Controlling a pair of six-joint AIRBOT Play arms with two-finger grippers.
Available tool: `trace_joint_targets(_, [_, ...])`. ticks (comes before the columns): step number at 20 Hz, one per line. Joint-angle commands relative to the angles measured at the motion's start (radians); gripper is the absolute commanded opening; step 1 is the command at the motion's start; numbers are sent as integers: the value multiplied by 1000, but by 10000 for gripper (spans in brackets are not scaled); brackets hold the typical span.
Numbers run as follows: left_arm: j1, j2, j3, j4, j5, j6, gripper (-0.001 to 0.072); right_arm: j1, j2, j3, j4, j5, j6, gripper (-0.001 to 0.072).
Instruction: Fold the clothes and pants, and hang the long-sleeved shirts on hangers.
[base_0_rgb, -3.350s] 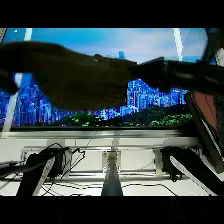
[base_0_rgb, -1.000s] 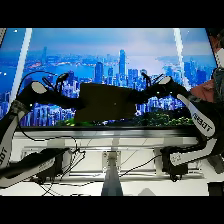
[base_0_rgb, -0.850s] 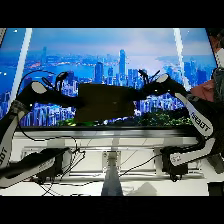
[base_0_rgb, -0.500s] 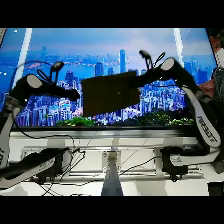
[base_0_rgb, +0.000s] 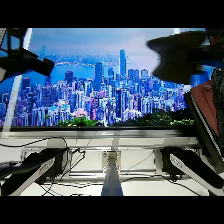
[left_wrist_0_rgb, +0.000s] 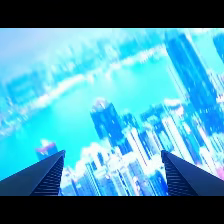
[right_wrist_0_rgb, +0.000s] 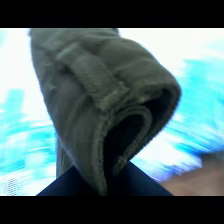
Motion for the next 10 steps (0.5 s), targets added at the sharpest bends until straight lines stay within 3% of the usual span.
trace_joint_targets(1, [0, 69, 16, -37, 32, 0, 688, -238, 133, 7, -306, 187, 223, 45])
trace_joint_targets(6, [0, 72, 16, -41, 32, 0, 688, -808, 205, 7, -412, 190, 303, 45])
trace_joint_targets(9, [0, 72, 16, -41, 32, 0, 688, -1125, 193, 6, -251, 171, 394, 56])
trace_joint_targets(10, [0, 72, 16, -41, 32, 0, 688, -1197, 181, 4, -164, 171, 396, 145])
